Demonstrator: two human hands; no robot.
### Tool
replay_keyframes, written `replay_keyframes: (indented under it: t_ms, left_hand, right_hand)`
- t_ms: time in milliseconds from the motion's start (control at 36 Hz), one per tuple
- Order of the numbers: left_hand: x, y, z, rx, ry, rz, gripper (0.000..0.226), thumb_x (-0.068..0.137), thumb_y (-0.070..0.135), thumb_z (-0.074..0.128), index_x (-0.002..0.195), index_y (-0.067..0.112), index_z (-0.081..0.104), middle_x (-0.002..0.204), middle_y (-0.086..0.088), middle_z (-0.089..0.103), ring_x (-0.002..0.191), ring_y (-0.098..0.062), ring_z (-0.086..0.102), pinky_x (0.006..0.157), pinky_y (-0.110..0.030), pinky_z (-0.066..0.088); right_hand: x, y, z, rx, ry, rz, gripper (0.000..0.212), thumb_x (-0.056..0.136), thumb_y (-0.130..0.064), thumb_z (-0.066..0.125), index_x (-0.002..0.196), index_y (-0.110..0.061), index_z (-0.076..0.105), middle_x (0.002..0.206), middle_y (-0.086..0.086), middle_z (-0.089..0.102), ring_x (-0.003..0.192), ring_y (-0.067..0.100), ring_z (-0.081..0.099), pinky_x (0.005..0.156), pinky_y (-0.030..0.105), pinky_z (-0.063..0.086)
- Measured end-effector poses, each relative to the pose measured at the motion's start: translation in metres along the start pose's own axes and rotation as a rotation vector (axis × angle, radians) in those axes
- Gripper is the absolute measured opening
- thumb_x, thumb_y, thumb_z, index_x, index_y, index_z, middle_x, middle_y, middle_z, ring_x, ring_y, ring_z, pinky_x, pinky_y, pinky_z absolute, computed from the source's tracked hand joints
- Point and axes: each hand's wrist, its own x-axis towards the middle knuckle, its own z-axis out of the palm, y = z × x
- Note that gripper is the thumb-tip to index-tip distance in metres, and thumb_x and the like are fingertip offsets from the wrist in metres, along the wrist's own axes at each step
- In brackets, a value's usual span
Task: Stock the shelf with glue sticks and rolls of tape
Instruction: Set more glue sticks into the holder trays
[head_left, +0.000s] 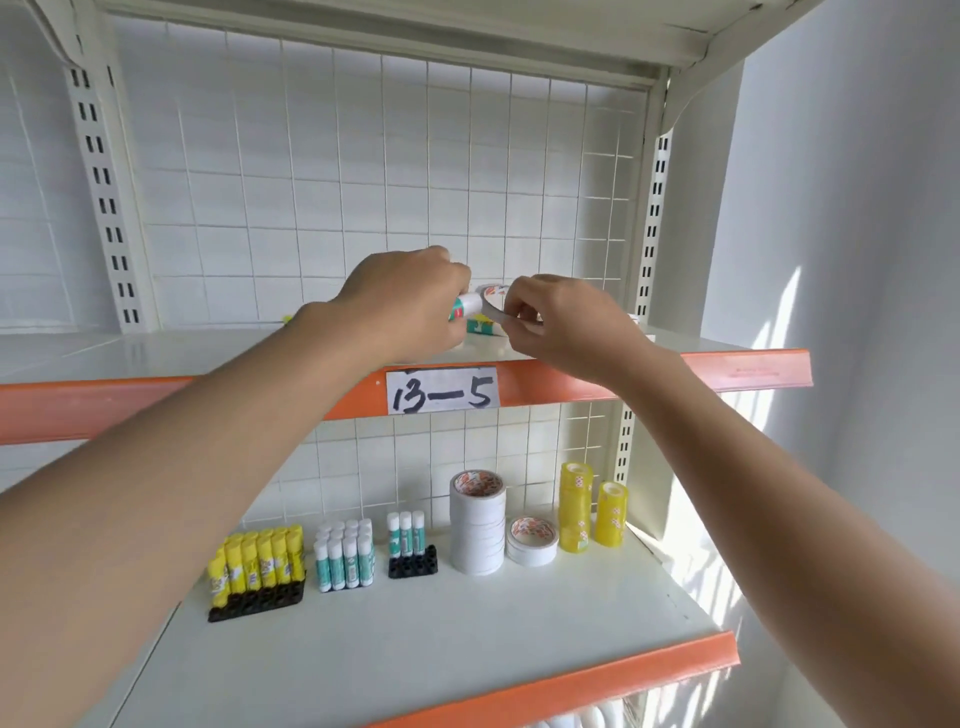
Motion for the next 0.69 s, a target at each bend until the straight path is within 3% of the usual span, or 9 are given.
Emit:
replay_keyframes:
  t_ms: [83, 222, 306, 417, 583, 694]
  left_hand:
    - [-0.035, -0.002, -0.006, -0.017, 0.007, -0.012, 0.025, 0.092, 0.031, 0.050, 0.111, 0.017, 0.059, 0.104, -0.002, 0.051, 0.085, -0.027, 0.053, 0.066, -0.033, 0.039]
    - [-0.102, 0.000, -0.017, -0.106, 0.054, 0.007, 0.022, 0.093, 0.035, 0.049, 0.108, 0.021, 0.055, 0.098, 0.004, 0.045, 0.091, -0.025, 0.057, 0.062, -0.032, 0.035]
    - [-0.145, 0.002, -0.011, -0.190, 0.060, 0.003, 0.020, 0.093, 0.039, 0.049, 0.105, 0.023, 0.052, 0.095, 0.008, 0.041, 0.092, -0.023, 0.056, 0.062, -0.032, 0.034]
    - [-0.194, 0.001, 0.020, -0.281, -0.057, -0.052, 0.020, 0.094, 0.038, 0.048, 0.108, 0.025, 0.054, 0.105, 0.005, 0.051, 0.096, -0.022, 0.057, 0.068, -0.033, 0.043]
    - [-0.236, 0.002, 0.089, -0.287, -0.320, -0.069, 0.018, 0.094, 0.032, 0.048, 0.105, 0.021, 0.057, 0.104, -0.001, 0.052, 0.098, -0.026, 0.058, 0.062, -0.031, 0.032]
    - [-0.250, -0.001, 0.131, -0.332, -0.424, -0.116, 0.020, 0.093, 0.029, 0.048, 0.104, 0.017, 0.060, 0.104, -0.002, 0.055, 0.096, -0.027, 0.059, 0.064, -0.031, 0.036]
  right_hand:
    - [-0.018, -0.025, -0.013, -0.053, 0.030, -0.036, 0.013, 0.090, -0.028, 0.057, 0.091, -0.016, 0.062, 0.082, -0.002, 0.058, 0.071, 0.020, 0.049, 0.059, 0.029, 0.032]
    - [-0.062, -0.076, -0.027, -0.043, 0.168, -0.130, 0.014, 0.083, -0.026, 0.060, 0.083, -0.012, 0.063, 0.077, 0.000, 0.060, 0.071, 0.024, 0.053, 0.054, 0.030, 0.039]
    - [-0.096, -0.103, -0.022, -0.010, 0.166, -0.154, 0.016, 0.084, -0.028, 0.058, 0.082, -0.013, 0.063, 0.076, 0.001, 0.060, 0.076, 0.020, 0.053, 0.053, 0.032, 0.045]
    - [-0.143, -0.128, 0.004, 0.016, 0.071, -0.144, 0.018, 0.088, -0.028, 0.056, 0.084, -0.013, 0.065, 0.076, 0.000, 0.060, 0.082, 0.019, 0.055, 0.053, 0.036, 0.050]
    - [-0.199, -0.141, 0.071, 0.000, -0.173, -0.089, 0.028, 0.090, -0.031, 0.047, 0.081, -0.011, 0.063, 0.079, 0.005, 0.064, 0.085, 0.028, 0.063, 0.052, 0.035, 0.051]
    - [-0.222, -0.136, 0.107, -0.008, -0.266, -0.021, 0.015, 0.085, -0.024, 0.065, 0.080, -0.011, 0.064, 0.073, 0.005, 0.061, 0.068, 0.029, 0.060, 0.045, 0.035, 0.048]
